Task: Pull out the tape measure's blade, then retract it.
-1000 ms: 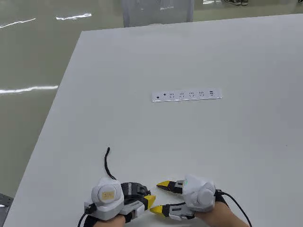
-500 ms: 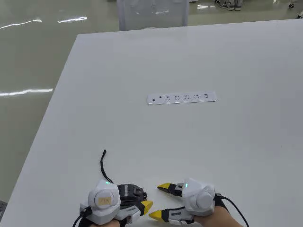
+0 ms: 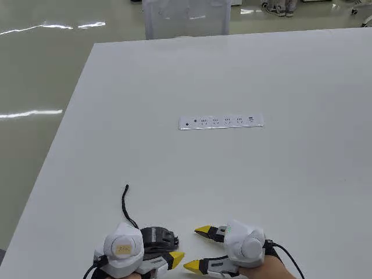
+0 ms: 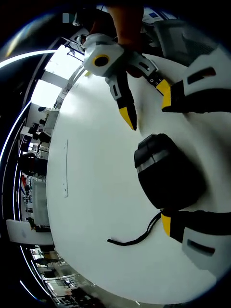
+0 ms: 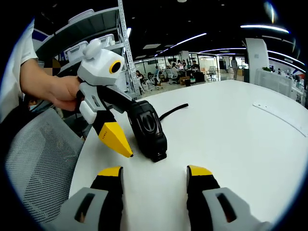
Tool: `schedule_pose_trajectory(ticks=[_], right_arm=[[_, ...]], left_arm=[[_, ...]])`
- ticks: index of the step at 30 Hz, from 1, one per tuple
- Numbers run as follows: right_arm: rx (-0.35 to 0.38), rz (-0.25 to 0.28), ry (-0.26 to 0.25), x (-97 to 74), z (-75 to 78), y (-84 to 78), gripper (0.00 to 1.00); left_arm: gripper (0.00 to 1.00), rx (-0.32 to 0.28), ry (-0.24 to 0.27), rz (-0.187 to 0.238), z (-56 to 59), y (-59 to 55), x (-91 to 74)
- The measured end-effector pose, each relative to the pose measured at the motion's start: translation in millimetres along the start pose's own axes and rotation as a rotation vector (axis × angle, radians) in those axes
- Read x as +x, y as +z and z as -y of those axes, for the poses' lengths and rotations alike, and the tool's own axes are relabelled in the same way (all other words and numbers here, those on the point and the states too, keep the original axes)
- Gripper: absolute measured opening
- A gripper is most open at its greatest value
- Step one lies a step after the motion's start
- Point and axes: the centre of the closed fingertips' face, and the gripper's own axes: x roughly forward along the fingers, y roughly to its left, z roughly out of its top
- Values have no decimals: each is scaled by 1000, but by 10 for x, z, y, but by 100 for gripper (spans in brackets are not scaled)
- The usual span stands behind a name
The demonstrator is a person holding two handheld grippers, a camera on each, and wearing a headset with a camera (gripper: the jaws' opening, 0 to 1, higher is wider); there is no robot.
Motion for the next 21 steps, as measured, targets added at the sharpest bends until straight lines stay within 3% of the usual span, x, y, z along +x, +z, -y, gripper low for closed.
schedule_pose_trajectory(ticks=[5,9,21], right_arm=[[4,9,-16,-76,-6,14,53],[21,42,-36,-152,11,62,53],[24,48,-80,-345,12,21,54]], left_arm=[[82,27,-22,-24,2,-53,-21],[80,42,-43,-15,13,-61,-61],[79,92,-110,21,61,-63,-195]])
